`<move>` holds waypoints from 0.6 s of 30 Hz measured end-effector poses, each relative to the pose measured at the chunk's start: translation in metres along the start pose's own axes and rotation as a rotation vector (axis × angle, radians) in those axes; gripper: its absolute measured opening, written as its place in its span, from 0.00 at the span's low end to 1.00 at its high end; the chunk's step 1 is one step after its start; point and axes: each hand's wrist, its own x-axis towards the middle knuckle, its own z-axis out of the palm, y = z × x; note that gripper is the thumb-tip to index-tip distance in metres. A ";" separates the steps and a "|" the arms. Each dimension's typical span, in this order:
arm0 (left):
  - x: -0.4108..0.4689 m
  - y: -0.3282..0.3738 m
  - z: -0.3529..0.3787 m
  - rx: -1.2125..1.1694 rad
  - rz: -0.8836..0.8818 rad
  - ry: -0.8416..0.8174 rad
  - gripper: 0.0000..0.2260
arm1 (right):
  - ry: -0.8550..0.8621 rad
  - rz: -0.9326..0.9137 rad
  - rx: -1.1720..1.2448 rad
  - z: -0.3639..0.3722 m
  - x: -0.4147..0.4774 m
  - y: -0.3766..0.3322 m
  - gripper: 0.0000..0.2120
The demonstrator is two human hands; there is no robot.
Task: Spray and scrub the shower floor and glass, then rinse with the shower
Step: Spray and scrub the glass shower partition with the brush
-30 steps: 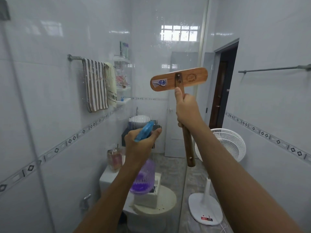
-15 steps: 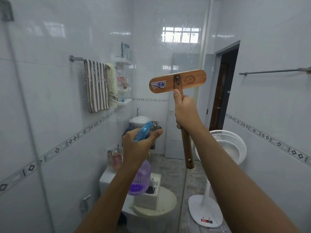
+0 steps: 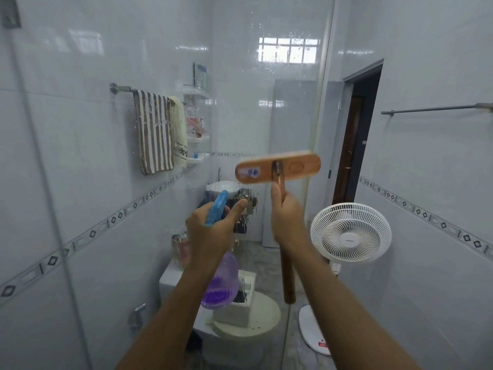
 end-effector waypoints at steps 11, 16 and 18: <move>0.003 -0.009 -0.016 0.059 -0.010 0.047 0.15 | -0.026 0.015 0.027 0.025 0.007 -0.020 0.19; 0.006 -0.008 -0.022 0.055 -0.030 0.061 0.14 | 0.004 -0.019 0.051 0.022 0.028 -0.041 0.19; 0.006 -0.008 -0.025 0.047 -0.035 0.064 0.14 | -0.025 0.038 0.073 0.036 -0.005 -0.003 0.19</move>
